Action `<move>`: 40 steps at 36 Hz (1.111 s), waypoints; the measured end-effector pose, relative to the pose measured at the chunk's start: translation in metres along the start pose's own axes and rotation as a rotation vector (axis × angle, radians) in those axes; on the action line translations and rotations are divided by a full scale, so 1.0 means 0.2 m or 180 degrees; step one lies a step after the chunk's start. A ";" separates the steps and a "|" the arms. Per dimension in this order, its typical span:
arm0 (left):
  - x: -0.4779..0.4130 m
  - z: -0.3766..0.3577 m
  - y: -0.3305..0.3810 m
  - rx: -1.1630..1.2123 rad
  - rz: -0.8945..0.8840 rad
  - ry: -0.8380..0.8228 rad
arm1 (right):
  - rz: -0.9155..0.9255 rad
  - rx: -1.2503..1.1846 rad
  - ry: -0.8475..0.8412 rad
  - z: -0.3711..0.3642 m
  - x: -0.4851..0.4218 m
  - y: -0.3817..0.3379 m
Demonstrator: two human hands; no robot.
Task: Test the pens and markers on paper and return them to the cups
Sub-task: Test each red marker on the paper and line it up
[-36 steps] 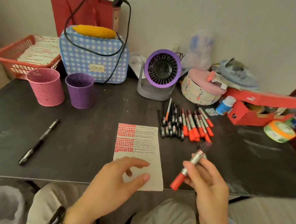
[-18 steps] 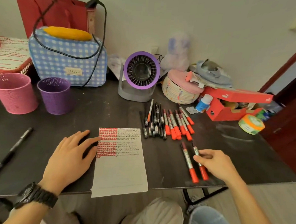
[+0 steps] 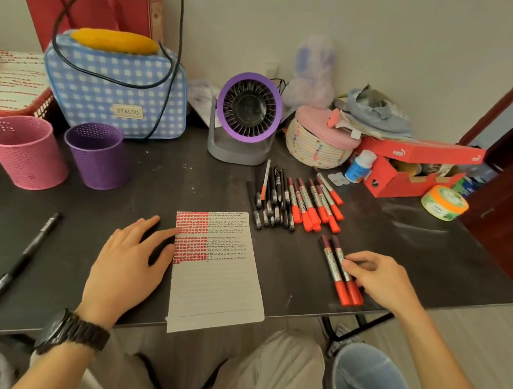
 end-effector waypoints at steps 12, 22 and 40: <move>0.00 -0.02 -0.01 -0.0050 0.0020 -0.0044 | 0.0006 0.0188 -0.0003 -0.01 0.02 -0.02; -0.02 -0.02 -0.02 -0.0099 0.0010 -0.0085 | 0.0034 0.0161 -0.0026 0.00 0.05 -0.03; -0.01 -0.03 -0.01 -0.0019 0.0001 -0.0032 | 0.0407 0.0523 0.0343 -0.06 -0.39 -0.51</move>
Point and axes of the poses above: each hand's wrist, its own x-axis away from the middle knuckle, its own z-axis out of the back of the hand, y = z × x, the point moved 4 cm from there along -x, towards the middle knuckle, and after that the axes turned 5 degrees about z, right-handed, at the moved point
